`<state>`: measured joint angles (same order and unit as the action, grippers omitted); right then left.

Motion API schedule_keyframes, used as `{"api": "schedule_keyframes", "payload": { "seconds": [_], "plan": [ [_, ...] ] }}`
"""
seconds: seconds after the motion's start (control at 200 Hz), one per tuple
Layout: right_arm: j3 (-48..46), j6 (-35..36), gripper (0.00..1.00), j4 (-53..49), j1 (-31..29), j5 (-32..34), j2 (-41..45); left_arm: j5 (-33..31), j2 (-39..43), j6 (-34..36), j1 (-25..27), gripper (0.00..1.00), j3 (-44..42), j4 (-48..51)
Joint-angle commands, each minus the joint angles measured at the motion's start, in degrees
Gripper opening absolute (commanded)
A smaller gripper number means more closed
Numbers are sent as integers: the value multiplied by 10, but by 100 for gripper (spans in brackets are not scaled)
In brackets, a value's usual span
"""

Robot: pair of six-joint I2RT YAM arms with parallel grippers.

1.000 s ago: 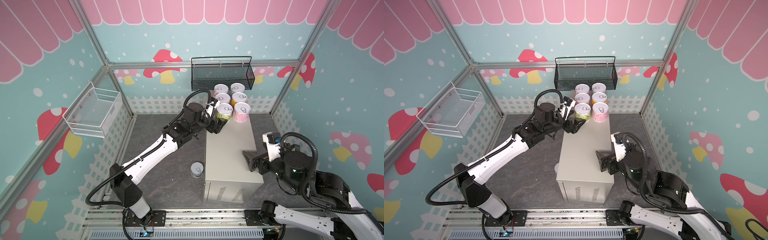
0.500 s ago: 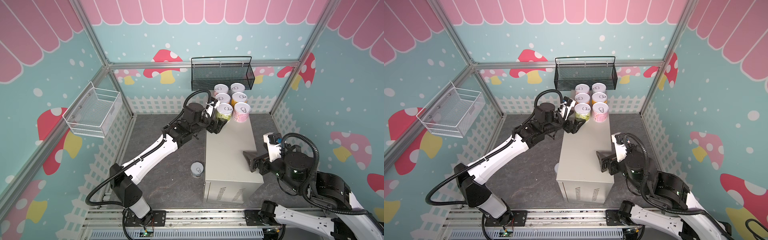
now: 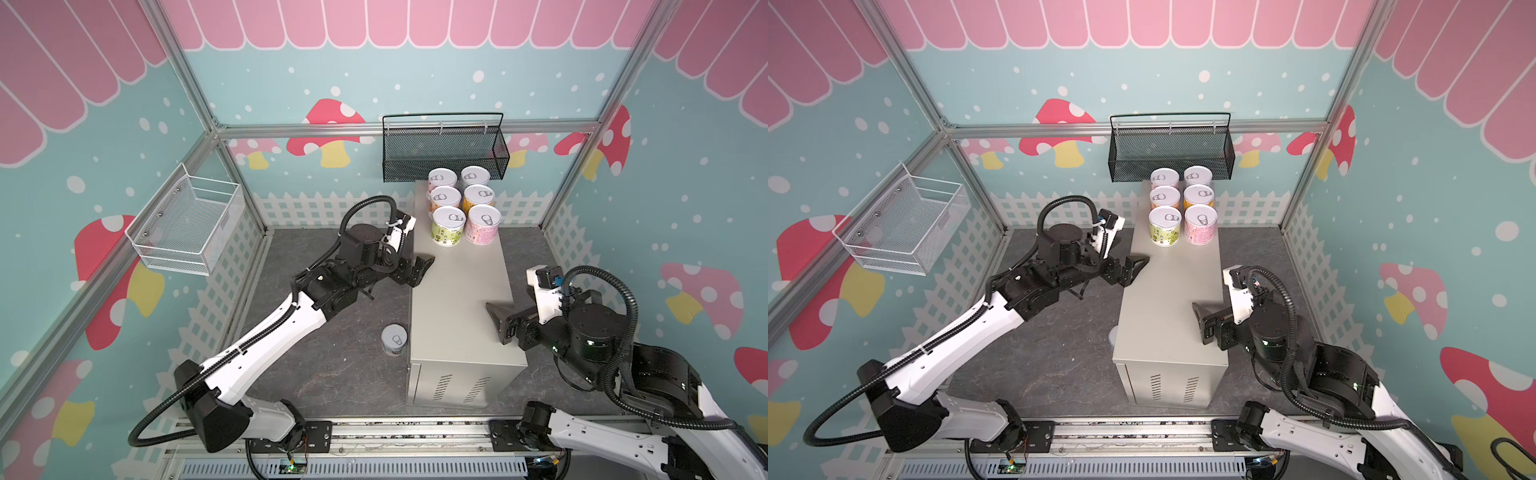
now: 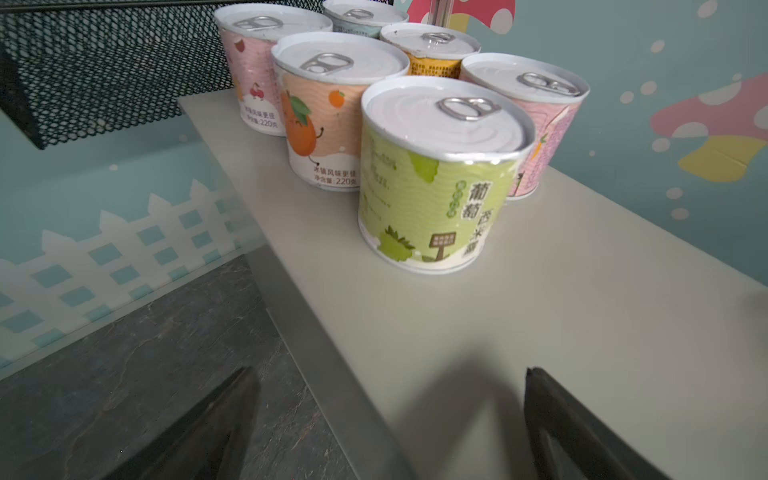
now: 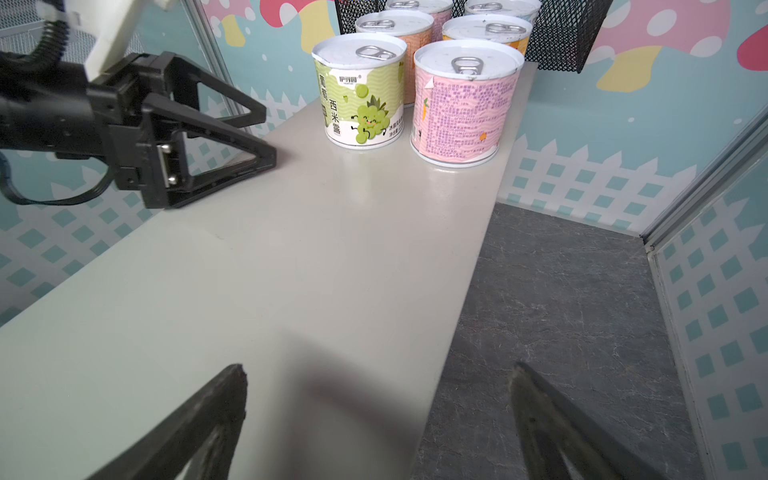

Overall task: Place and organize the canned foods onto the counter
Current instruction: 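Open the left gripper and draw it back from the green can, then lower the left gripper onto the light-blue floor can while the right arm reaches over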

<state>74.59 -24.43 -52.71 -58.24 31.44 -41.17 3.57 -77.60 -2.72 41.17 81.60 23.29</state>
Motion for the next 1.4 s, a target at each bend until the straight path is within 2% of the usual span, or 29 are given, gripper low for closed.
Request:
{"api": "schedule_keyframes", "payload": {
  "seconds": [0.0, 0.185, 0.355, 0.525, 0.891, 0.981, 1.121, 1.396],
  "plan": [
    [-2, 3, 99, 2, -4, 5, -4, -46, 40, -6, -6, 99, -18, 84],
    [18, 11, 99, 1, -4, 0, -20, -86, 99, -26, -10, 99, -57, 146],
    [43, 25, 100, -1, -4, -5, -55, -92, 151, -73, -17, 99, -127, 161],
    [104, 60, 99, -9, -4, -39, -112, -92, 162, -124, -19, 99, -177, 174],
    [379, 123, 99, -173, -5, -197, -339, -29, 84, -175, -18, 99, -221, 184],
    [406, 129, 100, -185, -4, -229, -364, -17, 54, -183, -11, 99, -226, 185],
    [425, 138, 99, -187, -4, -253, -376, -32, 16, -200, 8, 99, -233, 187],
    [430, 144, 100, -193, -5, -243, -378, -16, -36, -255, 30, 99, -258, 171]
  ]
}}
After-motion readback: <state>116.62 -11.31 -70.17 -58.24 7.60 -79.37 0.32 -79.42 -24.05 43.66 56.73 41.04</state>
